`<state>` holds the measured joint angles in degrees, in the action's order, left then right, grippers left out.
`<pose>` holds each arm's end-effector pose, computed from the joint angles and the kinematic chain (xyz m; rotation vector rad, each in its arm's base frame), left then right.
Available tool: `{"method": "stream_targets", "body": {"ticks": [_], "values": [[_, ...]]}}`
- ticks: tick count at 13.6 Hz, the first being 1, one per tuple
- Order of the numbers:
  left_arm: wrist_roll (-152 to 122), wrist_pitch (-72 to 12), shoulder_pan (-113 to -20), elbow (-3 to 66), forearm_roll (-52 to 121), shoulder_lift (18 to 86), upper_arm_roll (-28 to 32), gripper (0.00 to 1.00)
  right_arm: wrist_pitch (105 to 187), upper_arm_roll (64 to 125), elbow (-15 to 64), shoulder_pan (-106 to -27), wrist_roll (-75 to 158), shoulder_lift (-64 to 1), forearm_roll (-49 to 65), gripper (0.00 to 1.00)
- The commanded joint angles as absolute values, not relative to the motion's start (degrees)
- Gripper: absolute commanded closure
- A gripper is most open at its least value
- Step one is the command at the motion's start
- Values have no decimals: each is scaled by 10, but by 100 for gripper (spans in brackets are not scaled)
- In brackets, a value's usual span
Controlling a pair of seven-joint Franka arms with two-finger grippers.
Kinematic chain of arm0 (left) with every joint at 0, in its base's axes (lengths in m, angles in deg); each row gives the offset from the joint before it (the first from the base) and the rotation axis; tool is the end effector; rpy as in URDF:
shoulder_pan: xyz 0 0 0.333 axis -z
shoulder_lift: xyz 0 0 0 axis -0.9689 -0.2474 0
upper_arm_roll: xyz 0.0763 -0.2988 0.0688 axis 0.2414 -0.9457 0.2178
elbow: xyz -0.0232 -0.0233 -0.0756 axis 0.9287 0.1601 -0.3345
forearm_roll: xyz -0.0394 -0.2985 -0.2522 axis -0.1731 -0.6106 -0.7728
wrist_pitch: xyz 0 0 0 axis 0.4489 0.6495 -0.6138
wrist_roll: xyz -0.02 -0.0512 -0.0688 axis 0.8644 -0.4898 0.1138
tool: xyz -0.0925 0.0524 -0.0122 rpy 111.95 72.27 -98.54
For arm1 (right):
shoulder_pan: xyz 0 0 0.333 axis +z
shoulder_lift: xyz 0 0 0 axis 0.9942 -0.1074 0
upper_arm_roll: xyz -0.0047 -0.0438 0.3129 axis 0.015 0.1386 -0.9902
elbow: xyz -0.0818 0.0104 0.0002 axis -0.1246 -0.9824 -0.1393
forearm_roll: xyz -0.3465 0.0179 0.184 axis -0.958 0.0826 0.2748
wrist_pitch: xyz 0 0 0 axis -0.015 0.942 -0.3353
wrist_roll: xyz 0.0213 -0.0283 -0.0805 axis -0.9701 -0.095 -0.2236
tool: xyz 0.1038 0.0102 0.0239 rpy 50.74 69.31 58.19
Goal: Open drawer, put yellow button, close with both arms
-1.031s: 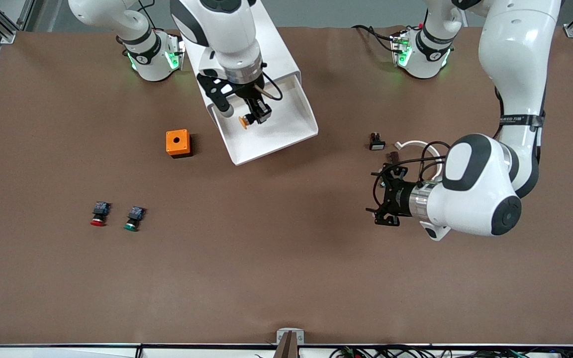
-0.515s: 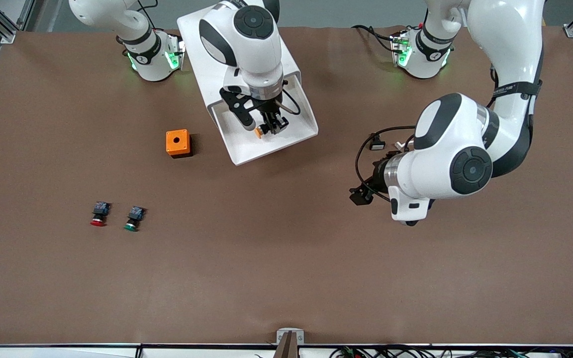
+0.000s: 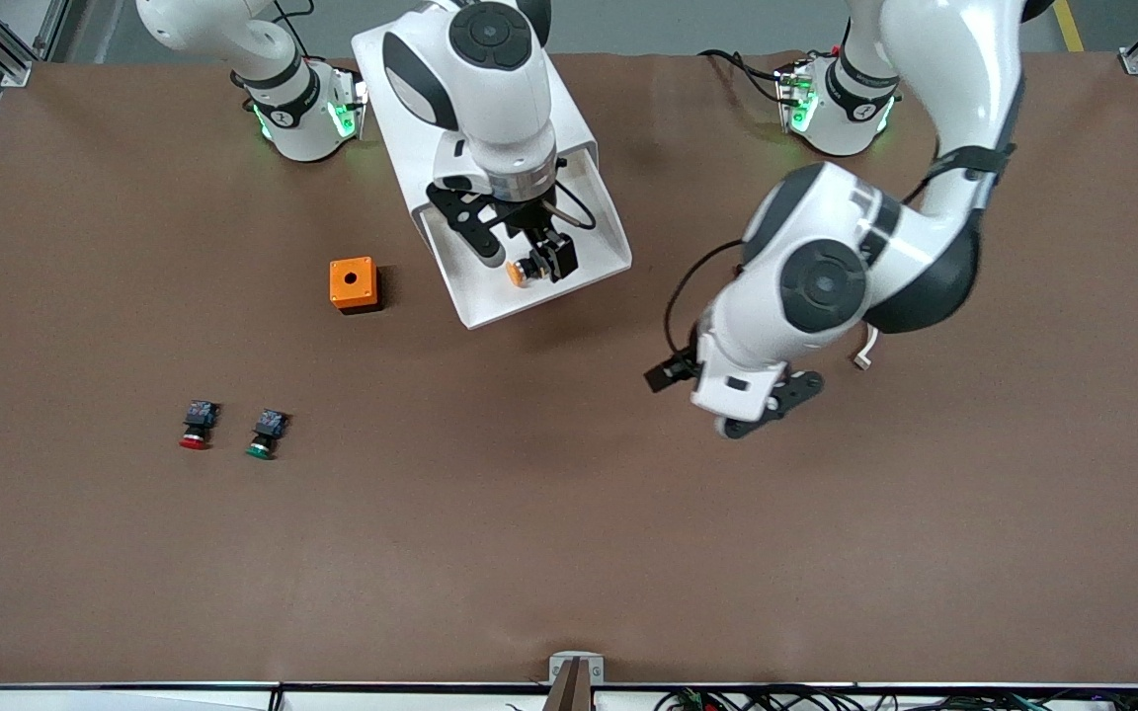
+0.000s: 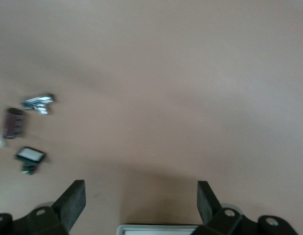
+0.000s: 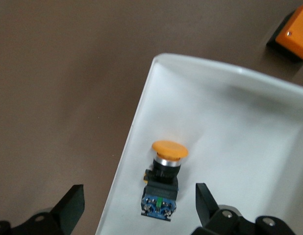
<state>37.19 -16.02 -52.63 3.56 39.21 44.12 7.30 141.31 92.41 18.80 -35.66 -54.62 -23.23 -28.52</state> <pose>0.5984 -0.3937 0.4272 2.9486 0.6790 -0.2526 0.4563 0.4569 0.4731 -2.8543 1.2193 -0.0439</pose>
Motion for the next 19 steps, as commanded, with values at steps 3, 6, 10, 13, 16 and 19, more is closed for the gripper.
{"method": "stream_targets", "body": {"ticks": [3,6,10,13,16,19], "values": [[468,-270,-452,42,408,390,74,0,1301,920,140,-475,-275,-214,-285,0],[534,-270,-404,57,407,391,73,0,1262,921,141,-573,-64,-190,-283,0],[608,-257,-350,88,405,402,71,0,1227,920,141,-693,165,-182,-283,0],[663,-230,-317,90,400,402,60,0,1203,920,126,-775,314,-183,-281,0],[719,-229,-310,91,400,402,26,0,1145,920,92,-828,374,-186,-281,0],[741,-229,-303,91,400,402,15,0,1115,921,69,-855,419,-186,-286,0]]}}
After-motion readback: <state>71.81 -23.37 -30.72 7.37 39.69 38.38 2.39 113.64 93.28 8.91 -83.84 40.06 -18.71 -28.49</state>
